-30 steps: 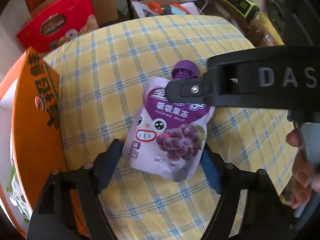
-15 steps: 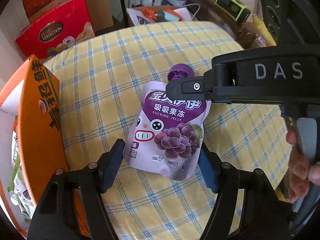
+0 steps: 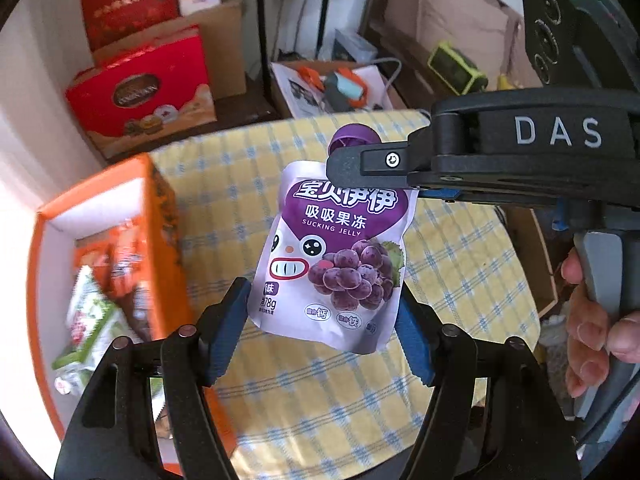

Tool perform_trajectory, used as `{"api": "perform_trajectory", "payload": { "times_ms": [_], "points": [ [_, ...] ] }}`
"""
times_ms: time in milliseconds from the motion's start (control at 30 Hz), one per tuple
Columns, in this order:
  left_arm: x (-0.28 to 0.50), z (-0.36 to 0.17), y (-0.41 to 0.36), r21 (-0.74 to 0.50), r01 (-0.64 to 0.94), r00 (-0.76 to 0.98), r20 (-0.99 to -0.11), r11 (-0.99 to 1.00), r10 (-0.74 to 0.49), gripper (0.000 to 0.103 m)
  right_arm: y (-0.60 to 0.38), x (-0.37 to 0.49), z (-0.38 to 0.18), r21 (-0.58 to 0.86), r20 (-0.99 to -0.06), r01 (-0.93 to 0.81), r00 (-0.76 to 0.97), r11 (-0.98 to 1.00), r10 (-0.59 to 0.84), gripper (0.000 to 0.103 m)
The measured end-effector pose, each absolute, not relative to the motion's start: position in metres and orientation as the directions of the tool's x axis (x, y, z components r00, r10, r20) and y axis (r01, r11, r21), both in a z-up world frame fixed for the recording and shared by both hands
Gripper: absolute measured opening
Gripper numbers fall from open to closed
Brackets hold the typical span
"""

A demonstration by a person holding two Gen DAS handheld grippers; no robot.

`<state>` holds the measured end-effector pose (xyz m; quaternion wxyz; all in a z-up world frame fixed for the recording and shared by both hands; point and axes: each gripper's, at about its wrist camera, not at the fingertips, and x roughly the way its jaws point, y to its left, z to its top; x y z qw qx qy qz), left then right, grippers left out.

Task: Organize objects
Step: 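Grasp the purple grape jelly pouch with the left gripper and lift it, then carry the jelly pouch with the left gripper into the orange box and release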

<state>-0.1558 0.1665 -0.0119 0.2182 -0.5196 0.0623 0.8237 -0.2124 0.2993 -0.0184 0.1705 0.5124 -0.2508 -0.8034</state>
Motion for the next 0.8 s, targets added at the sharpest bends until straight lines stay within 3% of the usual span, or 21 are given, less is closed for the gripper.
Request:
{"api": "perform_trajectory", "payload": {
  "times_ms": [367, 800],
  "points": [
    [-0.166, 0.014, 0.085, -0.103, -0.335, -0.422, -0.872, -0.937, 0.247, 0.066, 0.220, -0.234, 0.005, 0.590, -0.710, 0.138, -0.379, -0.795, -0.593, 0.029],
    [-0.212, -0.019, 0.008, -0.072, -0.291, -0.394, -0.900, -0.954, 0.188, 0.066, 0.134, -0.275, -0.035, 0.620, -0.710, 0.178, -0.289, -0.764, -0.642, 0.029]
  ]
}}
